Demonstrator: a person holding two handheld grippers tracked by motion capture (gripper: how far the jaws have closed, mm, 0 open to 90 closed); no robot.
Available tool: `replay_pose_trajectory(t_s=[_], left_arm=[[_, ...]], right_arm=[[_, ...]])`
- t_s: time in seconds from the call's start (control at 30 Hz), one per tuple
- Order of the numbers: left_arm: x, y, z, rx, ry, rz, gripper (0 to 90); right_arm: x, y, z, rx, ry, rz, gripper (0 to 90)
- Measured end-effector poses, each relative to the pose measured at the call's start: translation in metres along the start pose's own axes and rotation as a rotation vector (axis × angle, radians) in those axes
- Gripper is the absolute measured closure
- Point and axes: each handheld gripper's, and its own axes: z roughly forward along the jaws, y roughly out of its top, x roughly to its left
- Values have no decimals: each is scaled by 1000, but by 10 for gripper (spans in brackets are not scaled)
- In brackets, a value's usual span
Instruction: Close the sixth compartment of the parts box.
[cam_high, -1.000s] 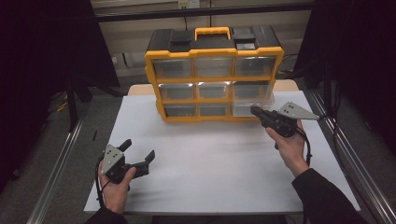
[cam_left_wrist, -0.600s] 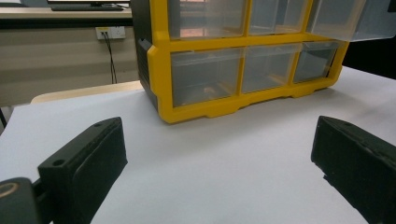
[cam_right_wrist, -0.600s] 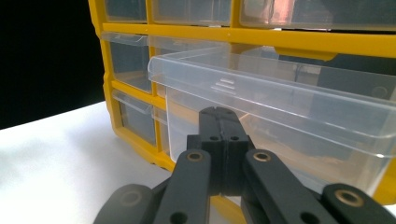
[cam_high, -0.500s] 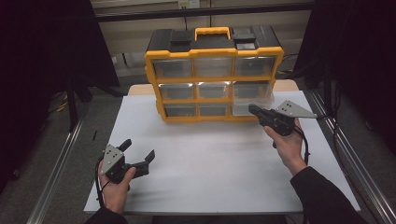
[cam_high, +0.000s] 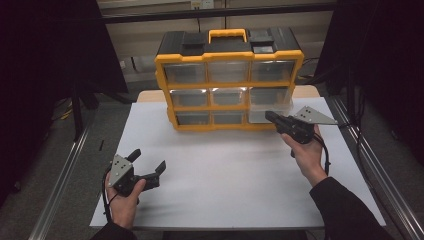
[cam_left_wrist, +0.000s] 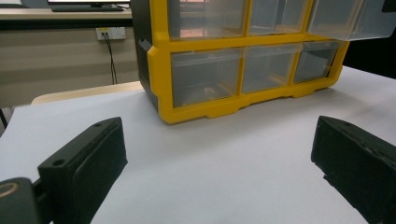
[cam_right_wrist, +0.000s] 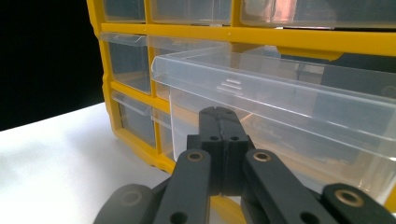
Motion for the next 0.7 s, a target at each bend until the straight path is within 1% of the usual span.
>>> replay_pose_trajectory(t_s=[0.03, 0.07, 0.1, 0.13, 0.17, 0.27, 0.3, 0.33, 0.47, 0.5, 0.53, 0.57, 0.63, 0.7], left_arm=[[-1, 0, 0, -6, 2, -10, 33], [0, 0, 0, 4, 1, 4, 33], [0, 0, 0, 5, 1, 7, 33], [0, 0, 0, 7, 7, 8, 33], [0, 0, 0, 4, 8, 4, 33], [0, 0, 0, 7, 5, 9, 33], [-1, 0, 0, 0, 7, 1, 33], [0, 0, 0, 5, 6, 6, 33], [0, 0, 0, -4, -2, -3, 33], [-1, 0, 0, -1, 8, -2, 33], [0, 0, 0, 2, 9, 4, 33], [0, 0, 0, 6, 7, 9, 33], [0, 0, -1, 8, 7, 9, 33], [-1, 0, 0, 0, 9, -1, 33]], right_arm=[[0, 0, 0, 0, -5, -1, 900], [0, 0, 0, 1, -7, -2, 900], [0, 1, 0, -1, -9, -4, 900], [-1, 1, 0, 0, -1, -4, 900], [-1, 2, 1, -1, -6, -2, 900], [-3, 2, 3, 2, -15, 4, 900], [-4, 2, 3, -1, -17, 3, 900], [-4, 2, 4, -1, -16, 8, 900], [-3, 2, 5, -5, -12, 6, 900], [-3, 3, 5, -5, -11, 5, 900], [-3, 3, 5, -5, -7, 5, 900], [-3, 3, 5, -4, -14, 7, 900], [-3, 4, 6, -8, -12, 6, 900], [-2, 4, 6, -8, -12, 5, 900]])
